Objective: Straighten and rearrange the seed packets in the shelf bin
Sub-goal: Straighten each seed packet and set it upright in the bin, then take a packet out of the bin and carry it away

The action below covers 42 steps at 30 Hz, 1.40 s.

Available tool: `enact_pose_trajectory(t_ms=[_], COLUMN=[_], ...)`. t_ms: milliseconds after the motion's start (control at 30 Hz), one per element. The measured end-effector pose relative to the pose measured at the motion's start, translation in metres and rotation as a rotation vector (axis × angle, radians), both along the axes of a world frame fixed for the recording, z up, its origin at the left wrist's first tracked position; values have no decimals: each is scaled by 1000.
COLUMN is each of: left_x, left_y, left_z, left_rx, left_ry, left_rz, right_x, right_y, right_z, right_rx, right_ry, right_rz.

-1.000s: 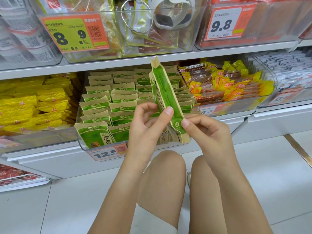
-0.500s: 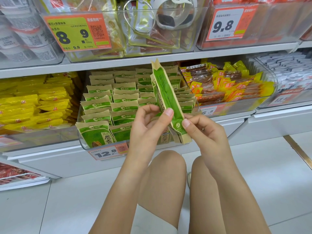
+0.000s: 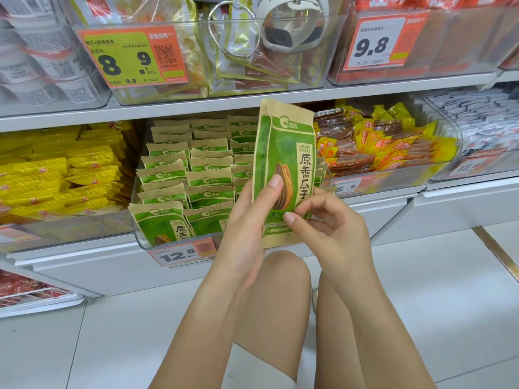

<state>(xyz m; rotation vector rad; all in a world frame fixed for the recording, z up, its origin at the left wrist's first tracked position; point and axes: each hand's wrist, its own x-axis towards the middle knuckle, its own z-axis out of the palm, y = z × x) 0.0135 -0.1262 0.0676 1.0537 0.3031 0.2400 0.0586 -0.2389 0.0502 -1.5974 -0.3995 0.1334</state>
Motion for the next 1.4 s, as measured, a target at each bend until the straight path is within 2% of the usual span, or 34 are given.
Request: enact_pose_trajectory(t_ms=[100,267,433,567,733,867,967,1033,1267,1400], left_x=[1,-4,-7,-3,20,49,70,83,105,111], left_y=[1,6,16,20,28,42,52,58,69,71], left_z=[2,1,-5,-9,8,42,64,67,40,28], left_rx=[126,125,230,422,646,939,1053,1107,1106,1132], left_ry=[20,56,132,165,90,-92,-175,-180,-60,0], left_rz=[99,33,-246,-326,-251,-71,56,105,104,85], right_x=[1,3,13,27,57,91,116,132,170,180], right_y=[-2,-7,-22,-39,-41,-27,-14,-5,12,14], right_z=[5,20,21,20,41,73,93,99,72,52], right_rx=[47,245,82,-86,-135,-57,-80,-103,-300,-302], right_ry=[62,242,333,325,153,-130,-351,-429,-529,-440], right_rz=[-43,-104,87,182,258,197,178,184,195,226])
